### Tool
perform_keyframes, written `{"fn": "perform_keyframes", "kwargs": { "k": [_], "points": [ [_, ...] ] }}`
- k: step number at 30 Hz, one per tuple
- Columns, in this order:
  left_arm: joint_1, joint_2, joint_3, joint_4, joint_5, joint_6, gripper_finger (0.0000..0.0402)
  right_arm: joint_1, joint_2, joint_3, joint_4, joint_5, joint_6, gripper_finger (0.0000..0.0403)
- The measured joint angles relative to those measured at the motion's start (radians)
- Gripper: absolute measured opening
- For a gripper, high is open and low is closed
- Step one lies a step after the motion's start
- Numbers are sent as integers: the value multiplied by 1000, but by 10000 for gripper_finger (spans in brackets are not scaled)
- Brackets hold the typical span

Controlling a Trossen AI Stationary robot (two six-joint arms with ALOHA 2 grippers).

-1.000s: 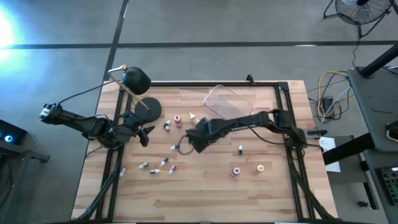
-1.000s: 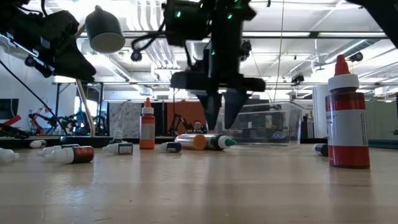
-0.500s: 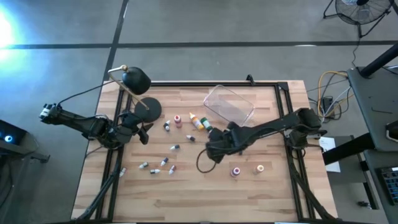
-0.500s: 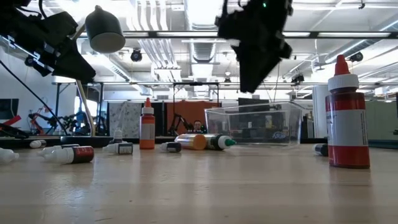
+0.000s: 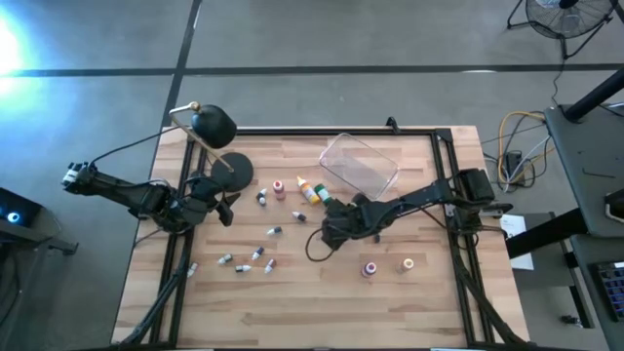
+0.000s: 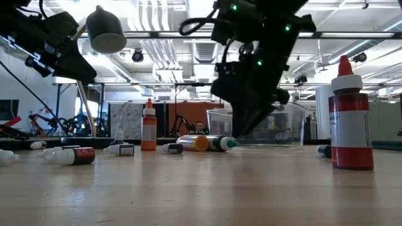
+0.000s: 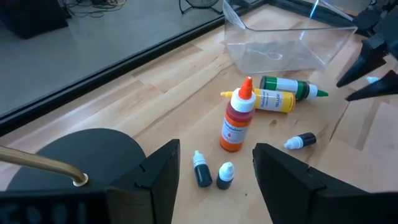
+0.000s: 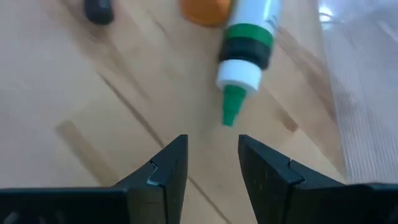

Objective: Pick & Place food coloring
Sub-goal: Adjust the large green food coloring bottle

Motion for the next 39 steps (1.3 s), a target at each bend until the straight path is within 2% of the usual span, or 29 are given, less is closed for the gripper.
{"fn": "perform_keyframes", "kwargs": {
  "k": [3,8,18,25,33,39],
  "points": [
    [2,6,0,0,0,-1,177,-21,-2,-33,29,18,1,139],
    [16,27,-2,0,0,-20,177,-63,-3,-68,180,16,-72,153],
    [20,51,-2,0,0,-96,177,-138,-3,-75,206,38,-53,171],
    [20,56,-2,0,0,-102,177,-142,-3,-71,236,31,-53,171],
    [20,60,-2,1,-3,-109,177,-146,7,-80,257,33,-56,156],
    [20,65,-2,1,-2,-111,177,-148,72,-63,290,3,-115,134]
  ]
}}
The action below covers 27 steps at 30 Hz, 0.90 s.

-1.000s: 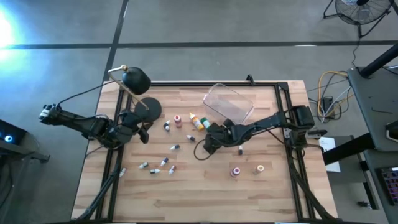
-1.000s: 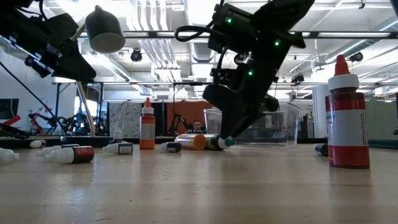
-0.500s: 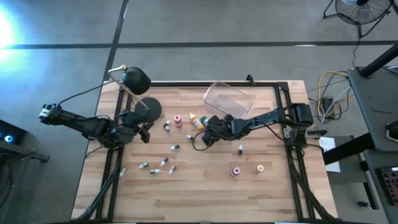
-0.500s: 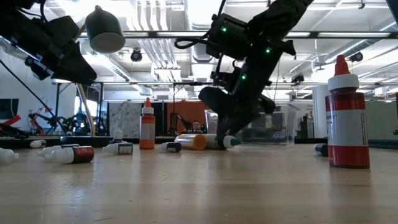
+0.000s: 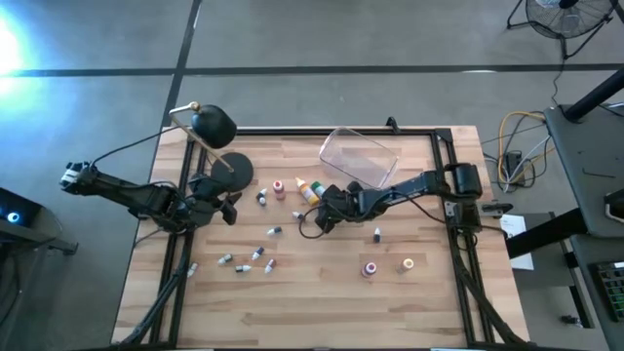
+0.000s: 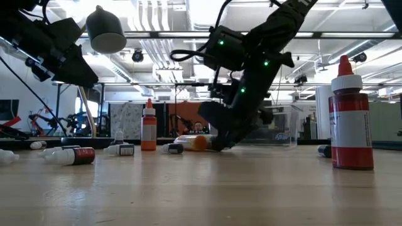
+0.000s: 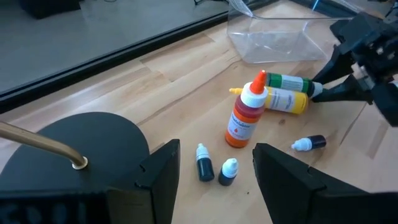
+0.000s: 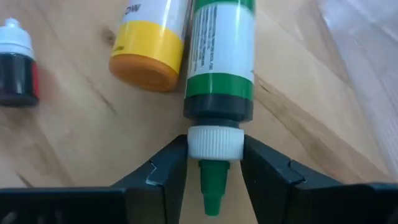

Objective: Pick & Place food coloring
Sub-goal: Adjust the large green food coloring bottle

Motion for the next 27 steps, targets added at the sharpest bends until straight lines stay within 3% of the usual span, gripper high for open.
{"fn": "perform_keyframes", "kwargs": {
  "k": [12,21,27],
  "points": [
    [0,1,0,3,7,0,177,-2,12,67,1,16,-64,136],
    [0,1,0,3,6,0,177,-4,-13,70,-39,-3,-67,105],
    [0,1,0,3,6,-1,177,-4,-63,108,-146,-89,-60,105]
  ]
}}
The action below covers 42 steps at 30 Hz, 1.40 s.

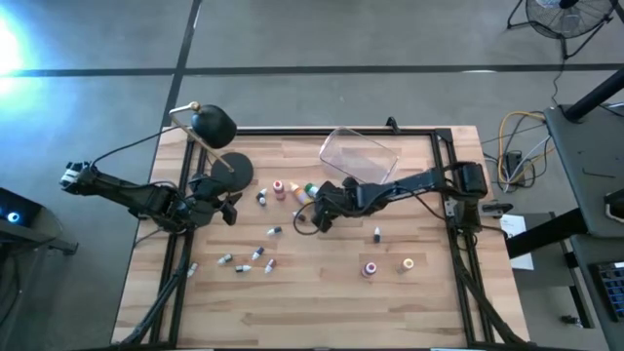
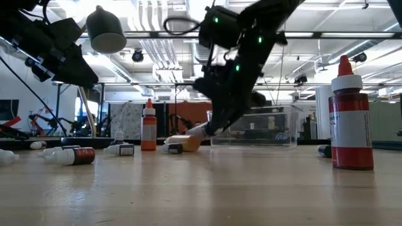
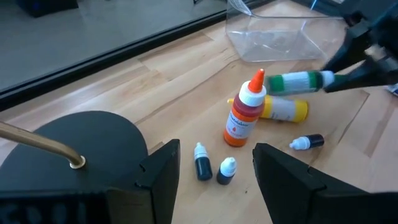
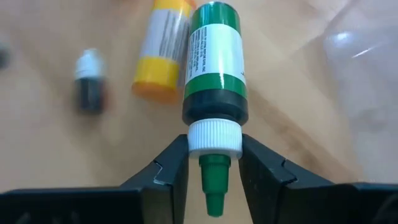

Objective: Pick & Place food coloring
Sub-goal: Adjust the large green food coloring bottle

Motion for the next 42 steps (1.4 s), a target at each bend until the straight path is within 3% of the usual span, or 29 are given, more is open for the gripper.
{"fn": "perform_keyframes", "kwargs": {
  "k": [10,17,23,31,42],
  "points": [
    [0,0,0,8,-1,-2,177,-95,-39,257,-566,-780,209,105],
    [0,1,0,11,-9,13,177,-114,-16,285,-794,-1006,362,109],
    [0,1,0,11,-12,15,177,-79,54,275,-971,-987,343,111],
    [0,1,0,11,-17,16,177,-55,100,275,-910,-981,352,118],
    [0,1,0,11,-16,25,177,-48,92,315,-889,-971,359,180]
  ]
}}
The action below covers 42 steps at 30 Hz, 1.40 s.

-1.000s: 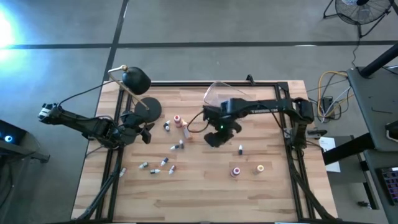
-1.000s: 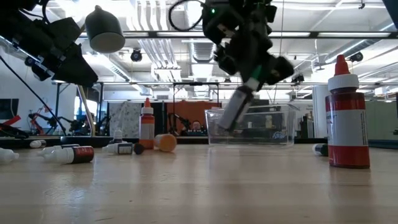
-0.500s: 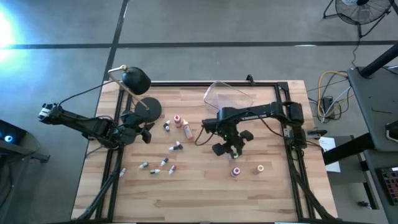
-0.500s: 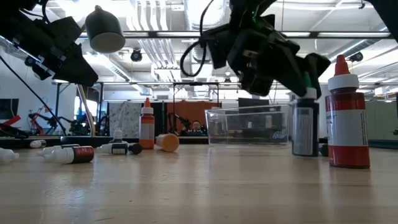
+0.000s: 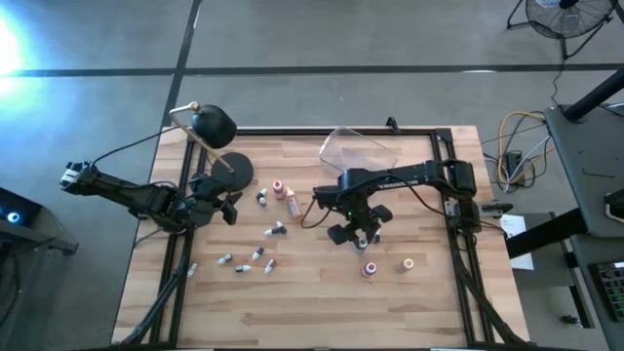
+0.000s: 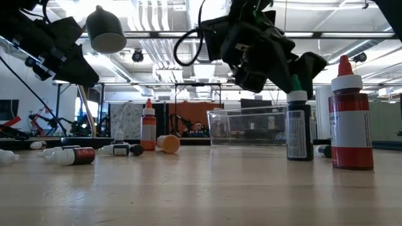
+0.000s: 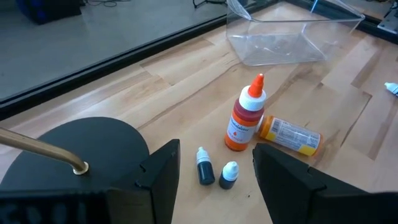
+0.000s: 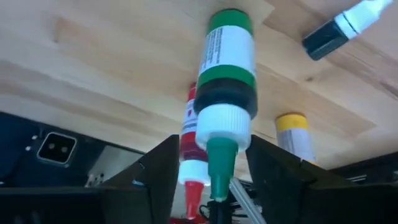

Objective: Pick & Place food coloring
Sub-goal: Adjust the large green food coloring bottle, then adjust the large left yellow food coloring bottle

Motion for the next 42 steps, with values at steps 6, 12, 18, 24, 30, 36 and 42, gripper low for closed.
{"fn": "perform_keyframes", "kwargs": {
  "k": [6,12,18,24,30,36,42],
  "points": [
    [0,0,0,0,0,0,177,8,-1,71,-19,60,-5,207],
    [0,0,0,0,1,1,177,8,-5,189,-78,265,0,223],
    [0,0,0,0,2,1,177,1,2,329,78,564,15,228],
    [0,0,0,1,36,-2,177,-14,112,356,341,577,56,228],
    [0,0,0,6,104,-10,177,-8,298,484,349,629,8,228],
    [0,0,0,7,124,-33,177,-2,409,600,313,689,-25,228],
    [0,0,0,8,127,-36,177,-13,459,618,309,736,-26,228]
  ]
}}
